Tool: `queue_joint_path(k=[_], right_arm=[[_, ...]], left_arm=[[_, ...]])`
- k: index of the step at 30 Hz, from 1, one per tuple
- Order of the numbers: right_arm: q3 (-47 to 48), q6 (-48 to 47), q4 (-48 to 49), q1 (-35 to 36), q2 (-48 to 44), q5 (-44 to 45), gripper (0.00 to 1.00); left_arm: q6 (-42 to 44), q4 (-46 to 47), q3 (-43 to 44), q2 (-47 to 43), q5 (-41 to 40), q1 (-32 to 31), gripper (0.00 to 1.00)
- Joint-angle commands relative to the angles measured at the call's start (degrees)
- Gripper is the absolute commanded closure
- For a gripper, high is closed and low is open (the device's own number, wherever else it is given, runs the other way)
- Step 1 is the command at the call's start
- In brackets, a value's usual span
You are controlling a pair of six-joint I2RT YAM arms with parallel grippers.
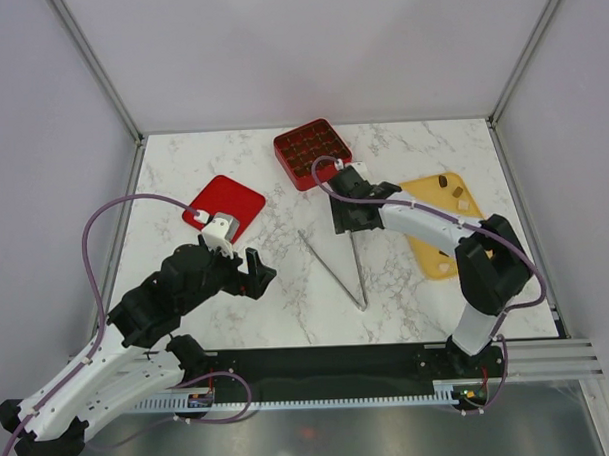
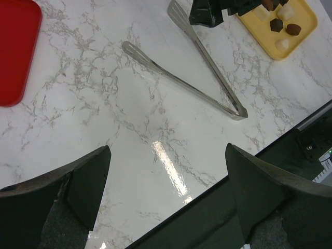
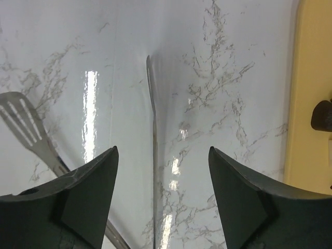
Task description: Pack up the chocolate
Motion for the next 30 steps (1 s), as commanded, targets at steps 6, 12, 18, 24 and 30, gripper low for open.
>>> queue_joint_path(k=[6, 12, 18, 24, 30], right_arm=[[-9.04, -4.00, 2.95, 0.41, -16.89, -13.46, 0.08], [-15.90, -4.01, 4.79, 3.66, -22.79, -14.62, 0.02], [-18.28, -4.00, 6.47, 8.31, -19.81, -12.08, 0.02], [-17.92, -5.15, 9.01, 9.37, -12.87, -10.40, 0.02], [-19.42, -4.27, 11.29, 10.51, -8.64, -8.56, 0.02]], left_arm=[[0.62, 0.50, 0.14, 0.24, -1.13, -0.04, 0.00], [0.70, 0.50, 0.23, 0.68, -1.04, -0.12, 0.00], [0.62, 0.24, 0.23, 0.94, -1.39, -0.04, 0.00], [0.53, 0.24, 0.14, 0.59, -1.57, -0.04, 0.00], [0.53, 0.32, 0.14, 0.68, -1.57, -0.04, 0.00]])
